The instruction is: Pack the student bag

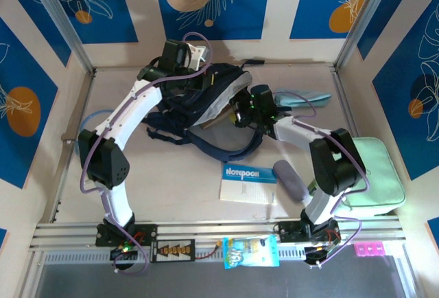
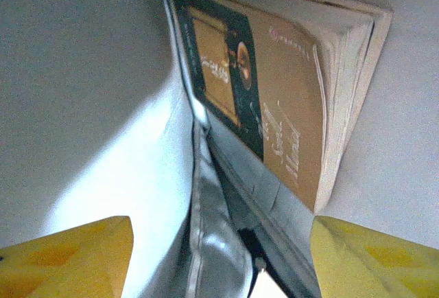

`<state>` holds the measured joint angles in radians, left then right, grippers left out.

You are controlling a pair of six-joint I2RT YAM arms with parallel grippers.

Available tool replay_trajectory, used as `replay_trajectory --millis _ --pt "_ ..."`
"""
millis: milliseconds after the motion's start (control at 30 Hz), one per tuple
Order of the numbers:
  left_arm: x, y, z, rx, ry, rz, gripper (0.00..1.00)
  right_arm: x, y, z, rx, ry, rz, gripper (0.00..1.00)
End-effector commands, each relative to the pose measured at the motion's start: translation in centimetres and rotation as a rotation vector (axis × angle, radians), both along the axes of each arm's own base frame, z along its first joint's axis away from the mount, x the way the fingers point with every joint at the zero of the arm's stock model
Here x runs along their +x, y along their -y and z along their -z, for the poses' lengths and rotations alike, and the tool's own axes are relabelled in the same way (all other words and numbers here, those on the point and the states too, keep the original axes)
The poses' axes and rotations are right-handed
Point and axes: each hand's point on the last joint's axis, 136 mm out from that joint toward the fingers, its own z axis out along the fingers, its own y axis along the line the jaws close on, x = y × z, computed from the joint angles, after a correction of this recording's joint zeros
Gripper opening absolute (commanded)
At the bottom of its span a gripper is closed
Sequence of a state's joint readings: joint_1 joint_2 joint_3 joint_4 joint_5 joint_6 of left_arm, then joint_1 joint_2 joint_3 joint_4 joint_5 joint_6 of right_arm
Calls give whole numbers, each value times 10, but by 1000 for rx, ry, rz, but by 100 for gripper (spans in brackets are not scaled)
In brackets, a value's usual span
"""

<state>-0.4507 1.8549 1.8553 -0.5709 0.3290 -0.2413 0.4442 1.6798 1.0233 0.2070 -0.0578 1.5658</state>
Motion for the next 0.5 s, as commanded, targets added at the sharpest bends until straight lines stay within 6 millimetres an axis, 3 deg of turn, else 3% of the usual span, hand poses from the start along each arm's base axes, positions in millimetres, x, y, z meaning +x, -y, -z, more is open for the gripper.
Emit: replay_trajectory --millis 0,100,367,467 --pt "20 -26 -2 81 93 -23 0 -27 9 -1 -7 -52 -32 69" --pt "21 -39 9 154 113 19 0 -48 28 -1 -142 -54 -63 69" --pt "19 -82 38 408 135 19 0 -108 102 18 -579 -80 -103 69" --pt "15 -89 44 419 119 -5 0 -126 112 25 -653 -88 -164 69"
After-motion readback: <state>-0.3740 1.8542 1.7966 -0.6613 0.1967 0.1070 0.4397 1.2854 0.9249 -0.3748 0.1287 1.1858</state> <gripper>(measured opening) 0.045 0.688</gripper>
